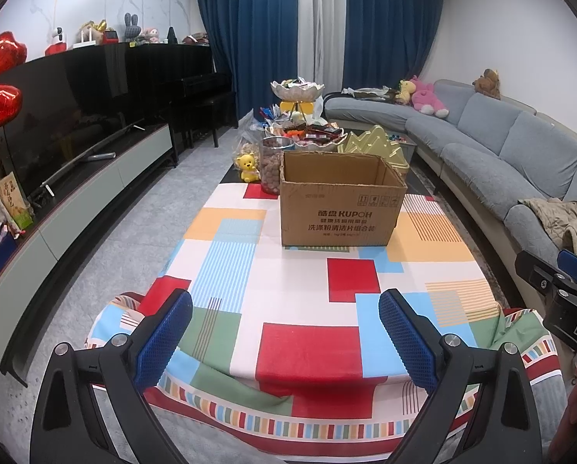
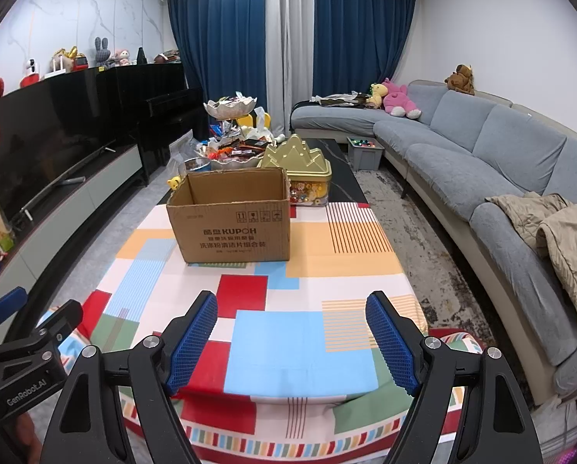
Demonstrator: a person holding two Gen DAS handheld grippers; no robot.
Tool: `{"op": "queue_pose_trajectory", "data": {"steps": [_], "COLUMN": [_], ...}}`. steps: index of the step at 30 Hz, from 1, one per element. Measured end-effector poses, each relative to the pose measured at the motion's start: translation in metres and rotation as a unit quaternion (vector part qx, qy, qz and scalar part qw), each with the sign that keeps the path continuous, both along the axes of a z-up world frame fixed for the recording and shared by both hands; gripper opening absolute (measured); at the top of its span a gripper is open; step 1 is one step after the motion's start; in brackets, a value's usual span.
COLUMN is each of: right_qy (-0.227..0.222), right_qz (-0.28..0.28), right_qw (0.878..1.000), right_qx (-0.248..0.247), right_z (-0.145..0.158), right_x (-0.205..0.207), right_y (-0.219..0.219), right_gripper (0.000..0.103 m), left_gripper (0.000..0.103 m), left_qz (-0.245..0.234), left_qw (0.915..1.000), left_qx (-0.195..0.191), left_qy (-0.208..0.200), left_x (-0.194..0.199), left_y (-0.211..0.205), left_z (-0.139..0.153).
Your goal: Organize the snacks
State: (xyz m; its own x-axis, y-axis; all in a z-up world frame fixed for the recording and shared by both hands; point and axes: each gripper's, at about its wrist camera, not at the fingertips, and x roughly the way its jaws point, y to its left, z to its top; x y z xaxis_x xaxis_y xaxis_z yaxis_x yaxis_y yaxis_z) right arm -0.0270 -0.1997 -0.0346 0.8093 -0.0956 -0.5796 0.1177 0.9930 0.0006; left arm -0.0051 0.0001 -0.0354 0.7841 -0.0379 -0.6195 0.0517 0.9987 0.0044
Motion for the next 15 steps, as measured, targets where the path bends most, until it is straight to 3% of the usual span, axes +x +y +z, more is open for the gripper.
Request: {"op": "queue_pose_trajectory", "data": {"steps": [15], "right_qy": [0.000], "right_qz": [0.000], "right_qw": [1.000], "right_qx": [0.001], "right_z": [-0.0004], "right_x": [0.0000], "right_y": [0.0001], "right_gripper": [0.080], "left_gripper": [0.101], "left_qz": [0.000], "left_qw": [1.0000], "left_qx": [0.000], "left_qy": [0.000], "left_x": [-0.0001], "left_y": [0.0006], "left_z": [-0.0005]}}
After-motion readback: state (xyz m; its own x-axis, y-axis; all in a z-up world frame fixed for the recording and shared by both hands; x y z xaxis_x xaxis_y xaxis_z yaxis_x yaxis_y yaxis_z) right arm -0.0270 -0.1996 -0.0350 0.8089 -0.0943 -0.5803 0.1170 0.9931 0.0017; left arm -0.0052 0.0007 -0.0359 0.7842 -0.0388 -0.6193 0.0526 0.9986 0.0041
